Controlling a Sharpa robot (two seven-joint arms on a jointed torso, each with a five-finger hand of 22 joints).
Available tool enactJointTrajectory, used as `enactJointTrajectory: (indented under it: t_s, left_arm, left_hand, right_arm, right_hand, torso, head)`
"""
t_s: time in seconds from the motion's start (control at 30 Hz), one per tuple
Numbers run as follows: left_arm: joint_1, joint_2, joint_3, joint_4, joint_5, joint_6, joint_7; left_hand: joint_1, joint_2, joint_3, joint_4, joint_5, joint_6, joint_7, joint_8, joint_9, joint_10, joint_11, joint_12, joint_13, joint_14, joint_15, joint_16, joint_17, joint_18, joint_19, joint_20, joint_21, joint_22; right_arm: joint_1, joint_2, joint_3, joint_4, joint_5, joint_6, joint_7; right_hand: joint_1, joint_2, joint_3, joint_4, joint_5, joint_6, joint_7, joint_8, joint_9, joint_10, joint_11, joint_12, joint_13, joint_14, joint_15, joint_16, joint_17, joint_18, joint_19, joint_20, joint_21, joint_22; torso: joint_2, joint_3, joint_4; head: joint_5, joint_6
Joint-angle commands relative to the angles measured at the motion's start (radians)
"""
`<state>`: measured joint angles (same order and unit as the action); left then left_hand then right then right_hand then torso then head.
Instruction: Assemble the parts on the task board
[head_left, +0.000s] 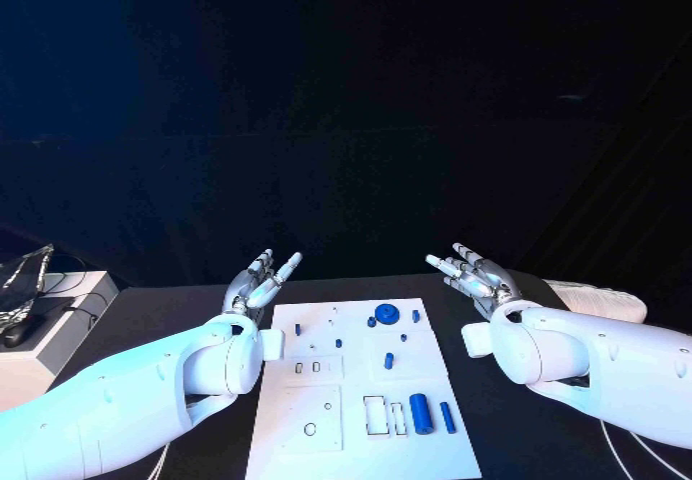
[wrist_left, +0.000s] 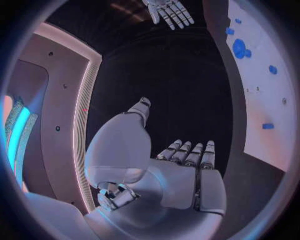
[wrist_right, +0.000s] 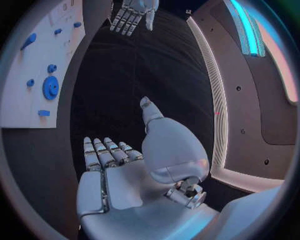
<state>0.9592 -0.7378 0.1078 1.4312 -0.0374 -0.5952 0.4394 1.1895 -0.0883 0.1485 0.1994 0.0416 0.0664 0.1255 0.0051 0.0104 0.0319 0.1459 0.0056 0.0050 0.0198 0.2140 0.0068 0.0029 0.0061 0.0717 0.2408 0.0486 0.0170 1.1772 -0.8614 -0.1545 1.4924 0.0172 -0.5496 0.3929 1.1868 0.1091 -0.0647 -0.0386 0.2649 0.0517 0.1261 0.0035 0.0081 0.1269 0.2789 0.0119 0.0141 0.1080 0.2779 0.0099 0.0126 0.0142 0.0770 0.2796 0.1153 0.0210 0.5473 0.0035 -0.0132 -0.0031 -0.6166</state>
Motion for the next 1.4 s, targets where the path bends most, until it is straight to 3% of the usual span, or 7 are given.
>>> enactJointTrajectory:
  t_s: [0.03,0.37,0.53,0.67,0.9,1.27,1.4]
  left_arm:
    - [-0.002,0.003,0.003,-0.003,-0.038,0.091,-0.023]
    - [-0.002,-0.002,0.003,-0.03,-0.038,0.12,-0.013]
    - [-0.002,-0.012,0.003,-0.044,-0.049,0.139,0.001]
    - [-0.002,-0.02,0.003,-0.057,-0.08,0.16,-0.008]
    - [-0.002,-0.029,0.01,-0.077,-0.17,0.204,-0.052]
    - [-0.002,-0.03,0.016,-0.095,-0.247,0.317,-0.132]
    - [-0.002,-0.035,0.016,-0.092,-0.317,0.359,-0.152]
  left_hand:
    - [0.035,-0.002,0.004,0.011,0.007,0.009,0.03,0.007,0.001,0.001,0.011,0.001,0.001,0.0,0.011,-0.003,0.001,0.02,0.001,0.011,0.007,0.002]
    - [0.045,0.022,-0.003,-0.02,0.007,0.106,0.059,0.021,0.012,0.103,0.055,0.013,0.012,0.104,0.057,0.018,0.016,0.018,0.027,0.034,0.026,0.008]
    - [0.065,0.055,-0.027,-0.073,0.007,0.375,0.088,0.069,0.036,0.482,0.088,0.07,0.042,0.538,0.017,0.114,0.055,0.085,0.43,0.036,0.285,0.096]
    - [0.086,0.082,-0.052,-0.107,0.011,0.827,0.075,0.161,0.072,0.935,0.029,0.136,0.058,0.965,-0.063,0.217,0.094,0.161,0.672,-0.005,0.404,0.137]
    - [0.192,0.128,-0.042,-0.191,0.015,1.05,-0.027,0.251,0.114,1.276,-0.099,0.201,0.071,1.259,-0.183,0.359,0.178,0.158,0.879,-0.103,0.539,0.197]
    - [0.066,0.186,-0.098,-0.162,0.017,0.754,-0.091,0.78,0.679,1.152,-0.162,0.653,0.46,1.05,-0.253,0.956,0.654,0.02,0.79,-0.284,0.901,0.454]
    - [0.08,0.162,-0.09,-0.172,0.012,0.763,-0.053,0.662,0.614,1.09,-0.127,0.596,0.43,1.037,-0.227,0.866,0.59,0.024,0.747,-0.26,0.881,0.446]
  right_arm:
    - [0.017,-0.01,-0.016,-0.011,-0.008,0.187,-0.073]
    - [0.031,0.0,-0.032,-0.101,-0.356,0.179,-0.06]
    - [0.031,0.023,-0.031,-0.151,-0.545,0.191,-0.067]
    - [0.032,0.037,-0.03,-0.173,-0.638,0.177,-0.078]
    - [0.033,0.052,-0.029,-0.185,-0.797,0.132,-0.116]
    - [0.038,0.1,-0.026,-0.218,-0.975,0.121,-0.219]
    - [0.045,0.132,-0.025,-0.25,-1.045,0.154,-0.273]
  right_hand:
    - [0.071,0.004,0.0,-0.037,0.029,0.037,0.168,0.009,0.005,0.044,0.012,0.007,0.005,0.04,0.014,0.008,0.005,-0.014,0.023,0.012,0.028,0.005]
    - [0.202,-0.006,0.016,-0.176,0.059,0.396,0.137,0.037,0.029,0.496,-0.044,0.031,0.028,0.514,-0.049,0.039,0.032,0.078,0.422,-0.029,0.318,0.052]
    - [0.212,-0.002,0.048,-0.203,-0.007,0.695,0.106,0.05,0.042,0.88,-0.097,0.043,0.044,0.929,-0.116,0.065,0.048,0.104,0.636,-0.086,0.374,0.058]
    - [0.194,-0.008,0.091,-0.22,-0.007,0.865,0.08,0.058,0.051,0.969,-0.13,0.047,0.044,1.041,-0.157,0.064,0.056,0.095,0.715,-0.127,0.386,0.06]
    - [0.195,-0.034,0.112,-0.242,0.01,1.053,0.024,0.083,0.071,1.19,-0.214,0.068,0.054,1.224,-0.237,0.114,0.104,0.069,0.825,-0.212,0.479,0.108]
    - [0.152,-0.091,0.03,-0.137,0.099,1.177,-0.052,0.098,0.193,1.217,-0.3,0.506,0.473,1.206,-0.341,0.649,0.657,0.001,0.917,-0.361,0.721,0.274]
    - [0.177,-0.084,0.057,-0.152,0.114,1.087,-0.02,0.062,0.192,1.186,-0.29,0.55,0.548,1.205,-0.34,0.7,0.725,0.015,0.917,-0.363,0.754,0.305]
  torso:
    - [0.0,0.0,-0.0003]
    - [-0.001,0.0005,-0.0013]
    - [0.002,-0.0003,0.0009]
    - [0.002,-0.0002,0.0003]
    - [0.0,-0.0004,-0.0006]
    - [0.0,-0.0001,-0.0002]
    - [0.0,-0.0011,0.0003]
  head:
    - [0.0,0.0]
    - [0.008,-0.023]
    - [0.008,-0.025]
    - [0.01,-0.03]
    - [0.015,-0.034]
    - [0.017,-0.041]
    - [0.011,-0.046]
